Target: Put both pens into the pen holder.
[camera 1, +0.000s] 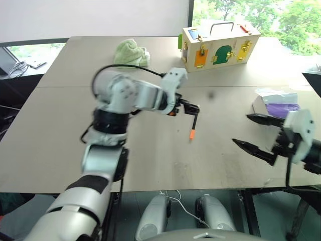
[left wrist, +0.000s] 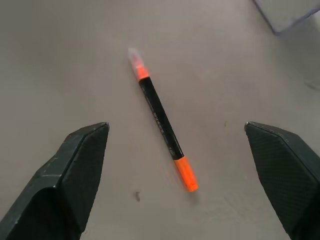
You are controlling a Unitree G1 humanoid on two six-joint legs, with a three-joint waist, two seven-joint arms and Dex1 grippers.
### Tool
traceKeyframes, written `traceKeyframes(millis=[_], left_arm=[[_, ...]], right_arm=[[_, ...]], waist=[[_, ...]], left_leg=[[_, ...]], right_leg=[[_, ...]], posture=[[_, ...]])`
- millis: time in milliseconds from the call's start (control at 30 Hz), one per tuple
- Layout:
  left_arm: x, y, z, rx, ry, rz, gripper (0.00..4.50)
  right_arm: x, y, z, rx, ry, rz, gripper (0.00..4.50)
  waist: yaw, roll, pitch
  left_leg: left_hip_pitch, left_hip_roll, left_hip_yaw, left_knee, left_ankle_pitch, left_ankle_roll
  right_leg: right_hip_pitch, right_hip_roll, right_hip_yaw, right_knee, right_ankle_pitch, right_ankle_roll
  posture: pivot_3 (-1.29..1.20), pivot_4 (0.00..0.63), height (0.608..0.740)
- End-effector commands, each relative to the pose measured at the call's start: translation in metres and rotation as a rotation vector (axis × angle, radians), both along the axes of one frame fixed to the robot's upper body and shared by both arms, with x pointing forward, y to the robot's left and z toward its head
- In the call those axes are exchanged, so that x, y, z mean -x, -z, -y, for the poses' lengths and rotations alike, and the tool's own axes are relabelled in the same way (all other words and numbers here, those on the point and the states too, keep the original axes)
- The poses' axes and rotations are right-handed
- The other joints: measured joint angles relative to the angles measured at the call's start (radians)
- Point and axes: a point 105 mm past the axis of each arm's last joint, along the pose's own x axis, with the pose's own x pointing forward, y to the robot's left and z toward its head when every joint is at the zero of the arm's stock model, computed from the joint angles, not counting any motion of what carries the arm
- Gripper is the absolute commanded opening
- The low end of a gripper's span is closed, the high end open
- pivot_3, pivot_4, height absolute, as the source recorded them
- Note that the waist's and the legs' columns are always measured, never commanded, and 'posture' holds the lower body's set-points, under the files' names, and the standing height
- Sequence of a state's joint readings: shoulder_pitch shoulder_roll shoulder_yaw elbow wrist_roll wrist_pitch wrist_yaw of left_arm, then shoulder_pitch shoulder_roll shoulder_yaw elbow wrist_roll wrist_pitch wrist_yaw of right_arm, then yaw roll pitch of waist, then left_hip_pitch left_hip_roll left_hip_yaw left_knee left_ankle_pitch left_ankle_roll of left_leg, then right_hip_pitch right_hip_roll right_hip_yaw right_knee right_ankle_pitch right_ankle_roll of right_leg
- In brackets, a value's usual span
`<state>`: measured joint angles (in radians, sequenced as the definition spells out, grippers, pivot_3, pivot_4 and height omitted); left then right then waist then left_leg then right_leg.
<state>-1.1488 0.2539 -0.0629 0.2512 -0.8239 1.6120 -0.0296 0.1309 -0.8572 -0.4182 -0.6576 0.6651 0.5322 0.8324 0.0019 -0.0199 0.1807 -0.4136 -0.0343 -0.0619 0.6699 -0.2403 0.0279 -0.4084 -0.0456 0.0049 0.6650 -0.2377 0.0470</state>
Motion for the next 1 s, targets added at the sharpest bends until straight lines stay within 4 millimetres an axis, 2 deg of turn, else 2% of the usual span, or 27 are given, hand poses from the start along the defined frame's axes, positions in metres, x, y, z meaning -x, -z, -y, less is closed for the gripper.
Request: traceKeyframes(millis=[33,133,300,400,533,633,667,767,833,933,1000], left_arm=[[-0.014,0.008,0.024,-0.077,-0.024,-0.032,4.48],[-0.027,0.022,0.044,-0.126,-0.051,-0.026,4.48],[-0.039,0.043,0.059,-0.238,-0.108,0.009,4.48],[-0.040,0.060,0.064,-0.288,-0.100,0.027,3.67],[-0.036,0.067,0.067,-0.288,-0.074,0.000,1.95],[-0.037,0.062,0.064,-0.272,-0.068,-0.015,0.69],[-0.037,0.056,0.064,-0.239,-0.064,-0.025,0.34],[-0.039,0.031,0.062,-0.138,-0.033,-0.039,0.34],[-0.043,0.003,0.053,-0.070,-0.030,-0.007,0.34],[-0.049,-0.041,0.034,0.048,-0.017,0.164,0.34],[-0.042,-0.085,0.021,0.274,0.044,0.406,0.34]], right_arm=[[0.008,-0.015,0.007,0.040,0.026,0.090,4.50],[0.011,-0.012,0.009,0.042,0.053,0.088,4.50],[0.020,-0.005,0.011,0.033,0.075,0.078,4.50],[0.024,-0.001,0.012,0.025,0.090,0.076,4.50],[0.028,0.002,0.011,0.024,0.090,0.069,4.50],[0.029,0.003,0.012,0.030,0.083,0.062,4.50],[0.029,0.003,0.012,0.037,0.077,0.060,4.50],[0.027,0.001,0.010,0.044,0.057,0.063,4.50],[0.024,-0.001,0.007,0.034,0.034,0.069,4.50],[0.017,-0.003,0.001,0.015,-0.003,0.075,4.50],[0.010,-0.003,-0.007,-0.011,-0.036,0.078,4.50]], waist=[[0.004,0.000,0.000],[0.007,0.000,0.000],[0.013,0.000,0.000],[0.014,0.001,-0.002],[0.018,0.004,-0.005],[0.017,0.004,-0.005],[0.017,0.004,-0.005],[0.013,0.004,-0.005],[0.010,0.003,-0.004],[-0.006,0.003,-0.003],[-0.017,0.005,-0.003]], left_leg=[[0.000,0.000,0.001,0.000,0.000,0.000],[0.000,0.000,0.003,-0.001,0.000,0.000],[-0.001,0.000,0.004,-0.002,0.000,0.000],[0.000,0.000,0.005,-0.001,-0.002,0.002],[0.001,-0.001,0.004,-0.001,-0.002,0.004],[0.005,-0.001,0.004,0.000,-0.003,0.004],[0.005,-0.001,0.004,0.000,-0.003,0.004],[0.003,-0.001,0.003,0.000,-0.003,0.004],[0.000,-0.001,0.003,0.000,-0.002,0.003],[-0.002,0.000,0.005,-0.001,0.000,0.000],[-0.001,0.002,0.007,-0.003,0.000,-0.001]], right_leg=[[0.000,0.000,0.001,0.000,0.000,0.000],[0.000,-0.001,0.003,-0.001,0.000,0.000],[-0.002,-0.001,0.005,-0.002,0.000,0.000],[-0.001,-0.001,0.005,-0.002,0.000,0.001],[0.001,-0.002,0.004,-0.002,0.000,0.002],[0.005,-0.002,0.004,-0.002,-0.002,0.007],[0.005,-0.002,0.004,-0.002,-0.002,0.007],[0.004,-0.002,0.003,-0.002,-0.002,0.007],[0.000,-0.002,0.004,-0.002,0.001,0.003],[-0.003,-0.001,0.006,-0.001,0.001,0.003],[-0.004,-0.004,0.010,-0.001,0.001,0.002]], posture=[[0.00,0.150,0.740],[0.00,0.150,0.740],[0.00,0.150,0.740],[0.00,0.150,0.740],[0.00,0.150,0.740],[0.00,0.150,0.740],[0.00,0.150,0.740],[0.00,0.150,0.740],[0.00,0.150,0.740],[0.00,0.150,0.740],[0.00,0.150,0.740]])
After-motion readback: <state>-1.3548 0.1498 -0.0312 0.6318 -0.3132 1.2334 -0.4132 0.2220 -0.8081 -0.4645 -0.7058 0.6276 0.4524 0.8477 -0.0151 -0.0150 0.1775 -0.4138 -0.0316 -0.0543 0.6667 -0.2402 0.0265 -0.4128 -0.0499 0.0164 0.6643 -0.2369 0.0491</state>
